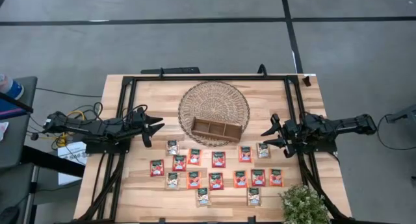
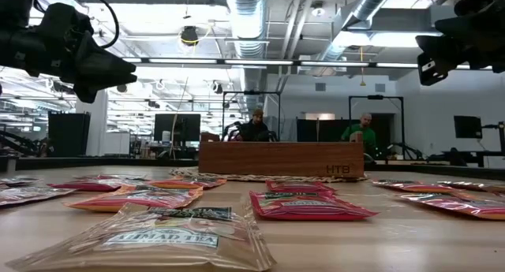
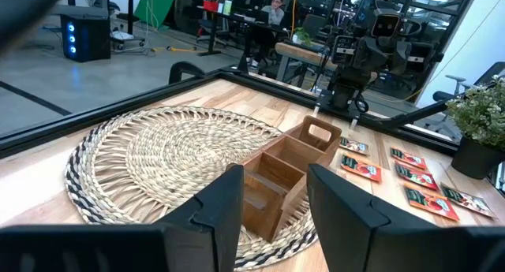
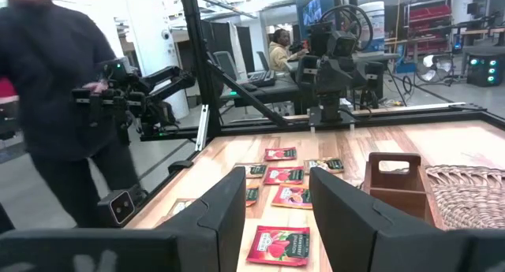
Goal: Pick & Place Tea
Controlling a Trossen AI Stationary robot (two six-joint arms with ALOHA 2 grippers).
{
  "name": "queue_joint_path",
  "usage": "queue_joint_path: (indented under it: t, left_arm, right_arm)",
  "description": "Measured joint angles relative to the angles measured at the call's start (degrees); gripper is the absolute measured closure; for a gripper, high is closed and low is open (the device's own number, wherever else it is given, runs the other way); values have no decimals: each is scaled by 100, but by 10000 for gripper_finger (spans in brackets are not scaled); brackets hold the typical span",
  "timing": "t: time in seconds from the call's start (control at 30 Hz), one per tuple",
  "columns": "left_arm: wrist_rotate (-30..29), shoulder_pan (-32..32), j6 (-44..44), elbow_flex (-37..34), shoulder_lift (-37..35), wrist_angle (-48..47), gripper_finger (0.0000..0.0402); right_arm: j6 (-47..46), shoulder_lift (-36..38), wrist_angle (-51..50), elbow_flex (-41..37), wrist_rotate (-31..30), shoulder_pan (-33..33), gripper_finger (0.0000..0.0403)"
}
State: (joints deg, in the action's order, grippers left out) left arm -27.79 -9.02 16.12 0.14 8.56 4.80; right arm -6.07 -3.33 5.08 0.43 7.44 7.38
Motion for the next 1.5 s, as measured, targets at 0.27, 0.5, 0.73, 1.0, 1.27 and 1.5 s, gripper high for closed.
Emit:
queue_joint_path:
  t: [0.27,0.5,0.73,1.0,1.27,1.5]
  left_arm:
    - [-4,0,-33,0,0,1,268]
    - [-255,2,-1050,0,0,-12,268]
    - [-269,2,-992,0,0,-9,268]
    - [-296,2,309,0,4,237,268]
    - [68,2,2693,0,0,1071,268]
    - [136,2,2897,0,2,1193,268]
  right_arm:
    - [0,2,-1,1,0,0,269]
    - [0,1,-1,2,-2,0,269]
    - [1,2,3,2,-11,-4,269]
    - [-68,0,201,1,-7,0,269]
    - [-1723,-5,1105,165,-1138,-117,269]
    - [-1579,-10,720,978,-863,-175,269]
